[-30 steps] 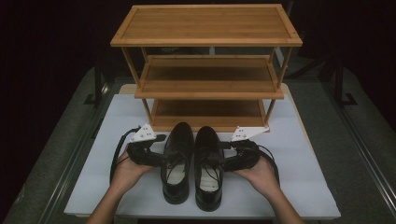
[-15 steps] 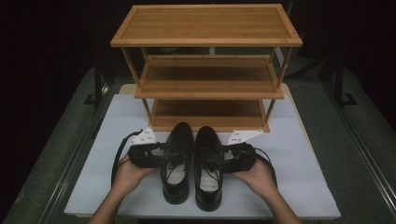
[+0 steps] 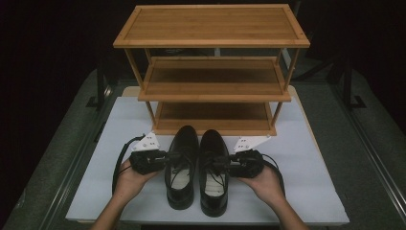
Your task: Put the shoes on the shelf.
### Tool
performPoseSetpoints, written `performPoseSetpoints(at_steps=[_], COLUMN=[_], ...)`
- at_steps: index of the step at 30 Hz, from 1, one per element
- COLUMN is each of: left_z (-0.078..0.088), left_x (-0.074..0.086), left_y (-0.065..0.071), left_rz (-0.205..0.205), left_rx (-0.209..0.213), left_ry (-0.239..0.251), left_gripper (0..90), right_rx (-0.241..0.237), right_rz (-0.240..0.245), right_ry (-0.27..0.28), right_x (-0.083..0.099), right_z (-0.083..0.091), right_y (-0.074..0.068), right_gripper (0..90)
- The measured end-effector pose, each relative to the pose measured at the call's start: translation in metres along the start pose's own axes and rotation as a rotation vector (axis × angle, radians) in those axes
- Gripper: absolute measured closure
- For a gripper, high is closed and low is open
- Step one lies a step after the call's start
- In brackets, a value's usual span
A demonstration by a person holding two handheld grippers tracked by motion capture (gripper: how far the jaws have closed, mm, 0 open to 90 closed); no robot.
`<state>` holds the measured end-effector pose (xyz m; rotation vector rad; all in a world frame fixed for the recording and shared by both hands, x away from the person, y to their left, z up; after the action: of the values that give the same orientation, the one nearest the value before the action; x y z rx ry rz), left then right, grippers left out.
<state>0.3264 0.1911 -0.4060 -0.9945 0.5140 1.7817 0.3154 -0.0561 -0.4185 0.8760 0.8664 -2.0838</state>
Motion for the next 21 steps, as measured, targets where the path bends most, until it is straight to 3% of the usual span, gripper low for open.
performPoseSetpoints(at_steps=[4,6,12,21], left_z=[0.001,0.002,0.002,0.007], left_x=[0.000,0.000,-0.002,-0.004], left_y=[0.000,0.000,0.002,0.004], left_rz=[-0.001,0.011,-0.005,-0.002], left_rx=[-0.004,-0.015,-0.053,-0.102], left_ry=[0.000,0.012,0.007,0.020], left_gripper=[86.1,86.9,87.3,87.7], right_rx=[0.009,0.049,0.118,0.169], right_rz=[0.012,0.030,0.012,-0.017], right_ry=[-0.002,0.003,0.048,0.081], right_x=[0.000,0.000,-0.001,-0.004], right_z=[0.002,0.004,0.013,0.022], right_y=[-0.001,0.000,0.009,0.015], right_gripper=[79.2,84.2,86.1,86.4])
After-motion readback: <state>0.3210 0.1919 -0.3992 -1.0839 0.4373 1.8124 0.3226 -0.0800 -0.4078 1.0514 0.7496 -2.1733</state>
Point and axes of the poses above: each handheld gripper's, and its own axes: z roughly backward along the jaws, x roughly out of its underside, y roughly to its right, the point moved 5 cm from there along -z, roughly forward along the jaws, and after that the axes turned 9 degrees about -z, right-handed, at the moved point
